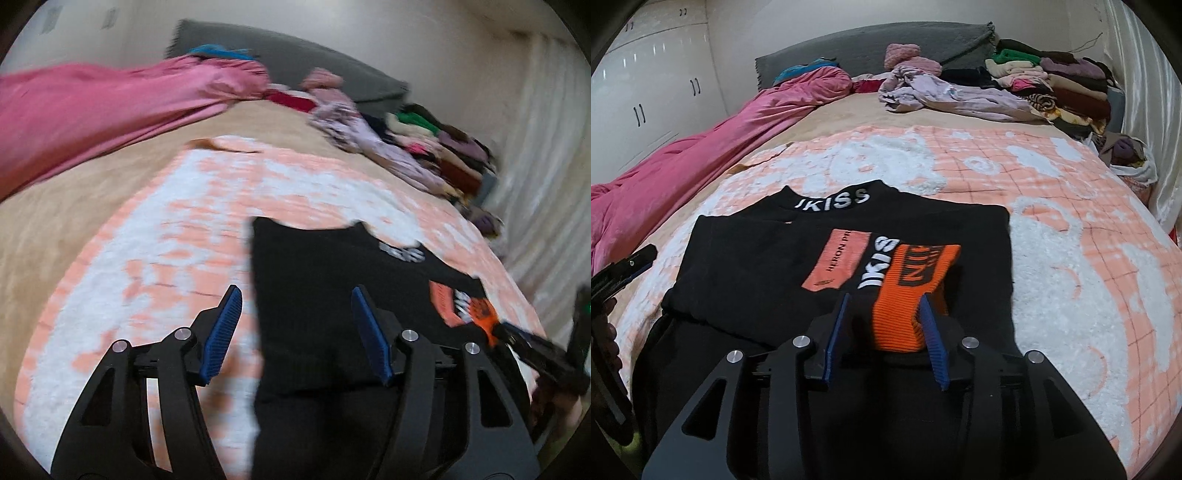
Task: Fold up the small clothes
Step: 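Open the right gripper and withdraw it from the cuff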
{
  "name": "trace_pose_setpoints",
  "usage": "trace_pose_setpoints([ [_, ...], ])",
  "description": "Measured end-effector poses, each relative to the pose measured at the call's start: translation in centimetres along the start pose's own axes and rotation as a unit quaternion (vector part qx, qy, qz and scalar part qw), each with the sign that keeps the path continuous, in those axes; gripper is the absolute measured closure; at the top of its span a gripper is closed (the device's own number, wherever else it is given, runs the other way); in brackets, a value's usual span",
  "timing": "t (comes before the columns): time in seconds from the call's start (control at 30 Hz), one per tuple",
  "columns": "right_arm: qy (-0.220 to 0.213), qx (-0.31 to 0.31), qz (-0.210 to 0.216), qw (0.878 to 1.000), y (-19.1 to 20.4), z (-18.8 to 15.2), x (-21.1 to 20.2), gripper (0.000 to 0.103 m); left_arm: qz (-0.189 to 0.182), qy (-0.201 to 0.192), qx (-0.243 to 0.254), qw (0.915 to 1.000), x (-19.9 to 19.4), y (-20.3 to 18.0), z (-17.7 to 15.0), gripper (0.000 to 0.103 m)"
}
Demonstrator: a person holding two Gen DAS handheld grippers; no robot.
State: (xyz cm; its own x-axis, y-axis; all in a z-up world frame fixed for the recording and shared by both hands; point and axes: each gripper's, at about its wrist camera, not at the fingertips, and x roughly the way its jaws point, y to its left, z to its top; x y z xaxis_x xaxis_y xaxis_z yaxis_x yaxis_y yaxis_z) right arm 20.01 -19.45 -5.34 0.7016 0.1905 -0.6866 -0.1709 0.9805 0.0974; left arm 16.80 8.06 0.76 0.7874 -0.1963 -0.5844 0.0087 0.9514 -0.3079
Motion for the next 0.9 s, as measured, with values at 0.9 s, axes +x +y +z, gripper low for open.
trace_pose_setpoints([
  [0.9,0.042,0.026,-0.015,0.999,-0.6,-0.7,2.8,0.054,0.018,0.09,0.064,0.9937,5.0,-2.2,-2.7,0.049],
])
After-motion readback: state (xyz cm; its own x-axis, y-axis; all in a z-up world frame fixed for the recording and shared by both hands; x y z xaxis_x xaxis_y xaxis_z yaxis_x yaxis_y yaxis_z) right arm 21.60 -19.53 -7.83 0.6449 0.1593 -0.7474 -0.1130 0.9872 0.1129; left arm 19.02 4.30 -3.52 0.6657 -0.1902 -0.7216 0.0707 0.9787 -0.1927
